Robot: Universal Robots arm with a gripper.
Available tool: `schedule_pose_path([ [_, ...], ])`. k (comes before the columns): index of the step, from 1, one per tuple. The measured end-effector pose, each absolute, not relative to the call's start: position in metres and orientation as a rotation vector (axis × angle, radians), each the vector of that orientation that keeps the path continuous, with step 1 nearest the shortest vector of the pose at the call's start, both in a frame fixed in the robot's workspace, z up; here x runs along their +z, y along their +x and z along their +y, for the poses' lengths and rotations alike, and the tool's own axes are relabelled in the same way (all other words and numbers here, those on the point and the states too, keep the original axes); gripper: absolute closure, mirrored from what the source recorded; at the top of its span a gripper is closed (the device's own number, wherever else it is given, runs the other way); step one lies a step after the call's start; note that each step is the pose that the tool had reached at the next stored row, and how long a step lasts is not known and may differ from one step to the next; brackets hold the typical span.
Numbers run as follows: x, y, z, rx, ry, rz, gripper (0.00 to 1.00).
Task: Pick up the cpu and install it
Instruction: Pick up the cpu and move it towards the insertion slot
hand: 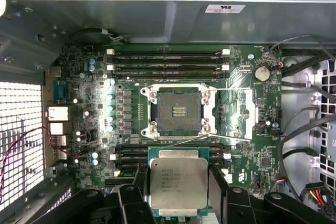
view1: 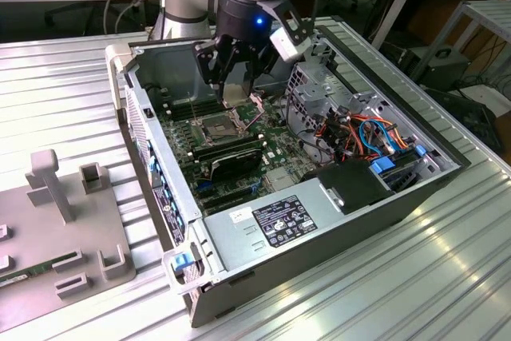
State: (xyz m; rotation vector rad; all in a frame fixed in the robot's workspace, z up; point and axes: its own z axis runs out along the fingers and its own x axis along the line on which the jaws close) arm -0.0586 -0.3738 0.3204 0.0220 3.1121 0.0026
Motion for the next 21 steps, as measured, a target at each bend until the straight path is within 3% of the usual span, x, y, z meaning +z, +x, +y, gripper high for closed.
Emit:
schedule_pose_path([
  [21,0.28,-0.051,-0.363,0.004,-0.077,3.11,0.45],
])
